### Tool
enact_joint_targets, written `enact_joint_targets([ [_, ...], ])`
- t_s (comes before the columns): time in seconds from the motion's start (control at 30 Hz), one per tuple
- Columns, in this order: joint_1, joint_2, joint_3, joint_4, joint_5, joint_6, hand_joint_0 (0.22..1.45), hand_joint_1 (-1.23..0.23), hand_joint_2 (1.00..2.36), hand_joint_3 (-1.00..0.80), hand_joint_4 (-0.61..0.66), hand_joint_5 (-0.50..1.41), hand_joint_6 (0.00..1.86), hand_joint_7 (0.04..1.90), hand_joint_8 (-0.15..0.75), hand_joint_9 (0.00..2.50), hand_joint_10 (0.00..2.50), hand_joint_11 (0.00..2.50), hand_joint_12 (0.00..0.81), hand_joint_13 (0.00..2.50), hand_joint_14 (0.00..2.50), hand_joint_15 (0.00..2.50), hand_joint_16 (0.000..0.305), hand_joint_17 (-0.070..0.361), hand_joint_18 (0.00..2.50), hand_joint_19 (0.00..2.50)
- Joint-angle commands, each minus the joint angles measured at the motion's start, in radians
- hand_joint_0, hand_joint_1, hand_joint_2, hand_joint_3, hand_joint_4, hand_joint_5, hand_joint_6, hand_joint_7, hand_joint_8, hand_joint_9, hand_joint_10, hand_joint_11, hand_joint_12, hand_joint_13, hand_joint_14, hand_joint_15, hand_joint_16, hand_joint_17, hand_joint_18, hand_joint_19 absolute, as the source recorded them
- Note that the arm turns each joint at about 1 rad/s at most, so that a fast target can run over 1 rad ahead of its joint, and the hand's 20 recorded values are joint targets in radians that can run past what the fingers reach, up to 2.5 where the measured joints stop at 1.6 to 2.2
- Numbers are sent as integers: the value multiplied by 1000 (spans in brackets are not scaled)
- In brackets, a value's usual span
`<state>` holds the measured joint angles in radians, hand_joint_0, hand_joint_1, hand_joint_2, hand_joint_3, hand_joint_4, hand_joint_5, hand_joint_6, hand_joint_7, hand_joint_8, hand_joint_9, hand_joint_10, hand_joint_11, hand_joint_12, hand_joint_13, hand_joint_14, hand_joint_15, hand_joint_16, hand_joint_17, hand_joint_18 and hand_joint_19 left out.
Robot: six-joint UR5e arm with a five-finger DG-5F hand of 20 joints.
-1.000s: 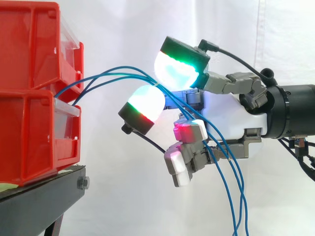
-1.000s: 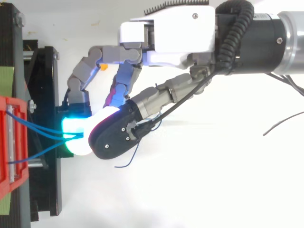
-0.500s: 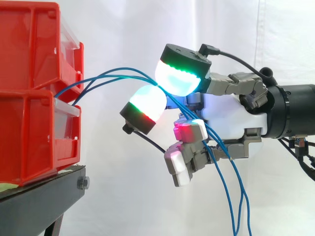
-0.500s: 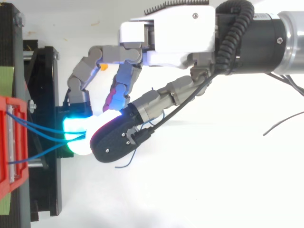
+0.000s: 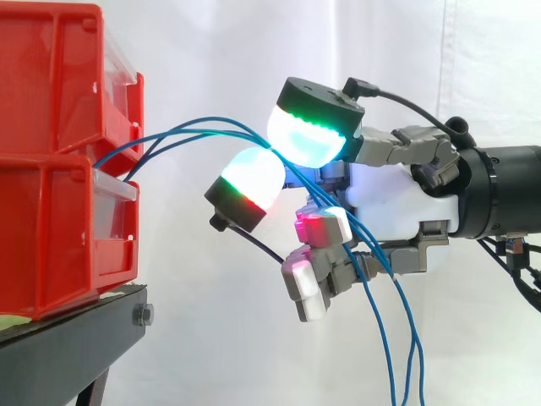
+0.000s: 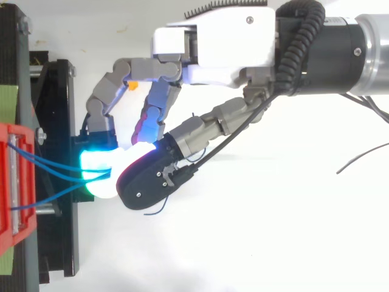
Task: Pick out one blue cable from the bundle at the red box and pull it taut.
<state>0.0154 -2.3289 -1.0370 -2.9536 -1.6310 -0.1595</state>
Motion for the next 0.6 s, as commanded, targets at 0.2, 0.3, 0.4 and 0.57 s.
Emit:
enact_joint_targets([
  [0.2, 3, 0, 0, 2, 0, 0, 513, -645, 1000, -500, 26, -111, 881, 660, 234, 1165, 25, 648, 322, 962, 18, 425, 40, 91, 774, 564],
  [0.3, 5, 0, 0, 4, 3, 0, 490, -620, 1000, -500, 28, -110, 875, 654, 248, 1171, 22, 657, 333, 963, 16, 417, 43, 96, 777, 568],
  [0.4, 3, 0, 0, 2, 3, -2, 509, -637, 1000, -500, 27, -111, 869, 664, 245, 1169, 23, 656, 327, 955, 16, 422, 41, 93, 765, 566],
  [0.57, 5, 0, 0, -1, 5, 6, 579, -695, 1015, -353, -33, -108, 897, 723, 233, 1183, 24, 695, 314, 967, 17, 434, 38, 85, 752, 586],
])
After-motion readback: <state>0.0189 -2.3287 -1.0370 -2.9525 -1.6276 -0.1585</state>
